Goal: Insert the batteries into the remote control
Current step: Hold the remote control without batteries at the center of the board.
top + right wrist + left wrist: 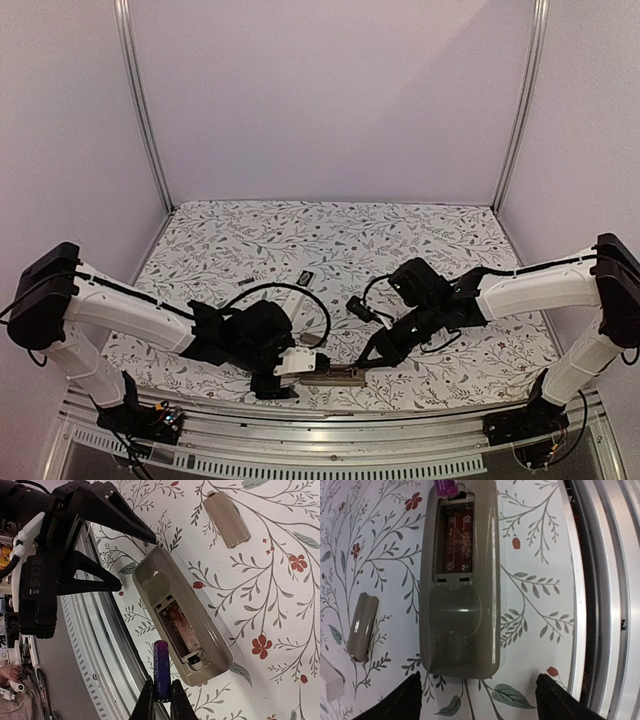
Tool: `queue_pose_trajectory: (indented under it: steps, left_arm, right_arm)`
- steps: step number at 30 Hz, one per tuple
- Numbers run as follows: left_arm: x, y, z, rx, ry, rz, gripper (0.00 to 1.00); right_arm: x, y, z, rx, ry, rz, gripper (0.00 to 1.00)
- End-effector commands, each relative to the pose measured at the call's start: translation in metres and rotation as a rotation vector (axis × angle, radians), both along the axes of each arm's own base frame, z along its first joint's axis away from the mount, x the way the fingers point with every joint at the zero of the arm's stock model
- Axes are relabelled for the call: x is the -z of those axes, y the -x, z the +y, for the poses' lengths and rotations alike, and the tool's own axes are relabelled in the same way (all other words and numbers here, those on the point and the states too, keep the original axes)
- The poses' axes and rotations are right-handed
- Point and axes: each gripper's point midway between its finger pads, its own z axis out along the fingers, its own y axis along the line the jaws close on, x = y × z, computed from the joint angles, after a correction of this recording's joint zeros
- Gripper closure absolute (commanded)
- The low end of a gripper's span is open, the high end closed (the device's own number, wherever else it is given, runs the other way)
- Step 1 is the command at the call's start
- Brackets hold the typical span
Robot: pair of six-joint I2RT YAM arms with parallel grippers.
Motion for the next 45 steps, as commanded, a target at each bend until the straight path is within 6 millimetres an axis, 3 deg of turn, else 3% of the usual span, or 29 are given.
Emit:
queue_pose_trajectory:
  steps: [1, 12, 21, 30, 45]
  left_arm:
    - [0.006, -0.002, -0.004, -0.015, 0.043, 0.04, 0.22]
    - [0.016, -0.002, -0.004, -0.022, 0.023, 0.076, 0.29]
    - [0.008, 0.005, -0.016, -0.023, 0.072, 0.135, 0.34]
    - [0.002, -0.011, -0.011, -0.075, 0.081, 0.042, 0.31]
    - [-0.02, -0.001, -0.028, -0.027, 0.159, -0.014, 0.29]
  right_arm:
    - [0.003, 0.007, -0.001, 0.001, -0.003, 0.037, 1.0]
    - [0.001, 0.007, -0.002, 0.005, 0.022, 0.045, 1.0]
    - [0.009, 0.003, 0.009, 0.007, 0.043, 0.047, 1.0]
    - [0.012, -0.008, 0.017, -0.029, 0.084, 0.01, 1.0]
    - [0.025, -0.005, 0.017, -0.099, 0.133, 0.019, 1.0]
